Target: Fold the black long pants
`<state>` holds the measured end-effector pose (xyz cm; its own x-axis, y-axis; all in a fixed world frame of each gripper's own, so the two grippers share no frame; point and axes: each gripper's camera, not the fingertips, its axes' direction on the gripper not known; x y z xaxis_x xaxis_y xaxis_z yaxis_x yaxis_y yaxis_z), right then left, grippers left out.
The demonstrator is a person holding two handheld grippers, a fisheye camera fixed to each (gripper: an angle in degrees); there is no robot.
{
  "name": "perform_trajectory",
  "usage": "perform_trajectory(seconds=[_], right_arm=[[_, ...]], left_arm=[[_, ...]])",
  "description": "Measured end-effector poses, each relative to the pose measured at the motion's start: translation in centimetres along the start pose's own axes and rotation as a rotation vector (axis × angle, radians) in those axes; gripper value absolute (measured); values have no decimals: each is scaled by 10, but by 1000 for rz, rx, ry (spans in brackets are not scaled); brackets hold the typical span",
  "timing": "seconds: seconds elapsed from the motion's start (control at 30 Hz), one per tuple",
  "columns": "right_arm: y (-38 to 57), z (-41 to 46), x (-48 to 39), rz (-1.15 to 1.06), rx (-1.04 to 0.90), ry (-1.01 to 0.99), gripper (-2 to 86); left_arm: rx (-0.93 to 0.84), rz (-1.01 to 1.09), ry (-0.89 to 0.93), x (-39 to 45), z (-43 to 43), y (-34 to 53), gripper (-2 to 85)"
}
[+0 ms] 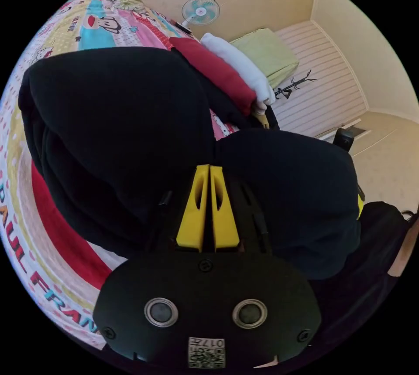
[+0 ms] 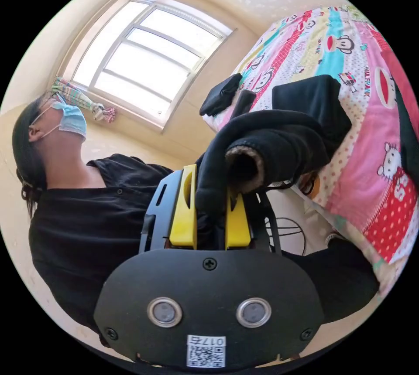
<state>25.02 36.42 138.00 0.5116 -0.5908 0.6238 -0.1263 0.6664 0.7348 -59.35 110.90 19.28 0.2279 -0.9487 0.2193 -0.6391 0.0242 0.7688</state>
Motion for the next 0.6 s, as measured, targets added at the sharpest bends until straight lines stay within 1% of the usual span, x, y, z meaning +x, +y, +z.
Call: perform_trajectory(seconds=[0.07, 0.13, 0.2, 0.23, 0.3, 0.37, 0.5, 0.6], right_arm=[[-42, 4, 4, -36, -84, -27, 90], [-71, 8, 12, -1, -125, -54, 92], [-92, 14, 19, 37, -126, -73, 95], [-98, 19, 22, 44, -112, -78, 97], [-100, 26, 27, 58, -57, -94, 99], [-91, 34, 28, 44, 65, -88, 101], [-79, 47, 18, -29, 189, -4, 97], [-73, 58, 9, -45, 285, 59, 95]], left_arm=[[12, -4, 45, -10, -13, -1, -10], [38, 4, 39, -12, -22, 1, -10], [74, -11, 60, -19, -32, 2, -10], [91, -32, 99, -27, -39, 3, -10], [110, -56, 156, -38, -48, 4, -10], [132, -70, 175, -44, -60, 4, -10], [211, -104, 109, -43, -80, 8, -10], [327, -163, 103, -48, -98, 20, -10]])
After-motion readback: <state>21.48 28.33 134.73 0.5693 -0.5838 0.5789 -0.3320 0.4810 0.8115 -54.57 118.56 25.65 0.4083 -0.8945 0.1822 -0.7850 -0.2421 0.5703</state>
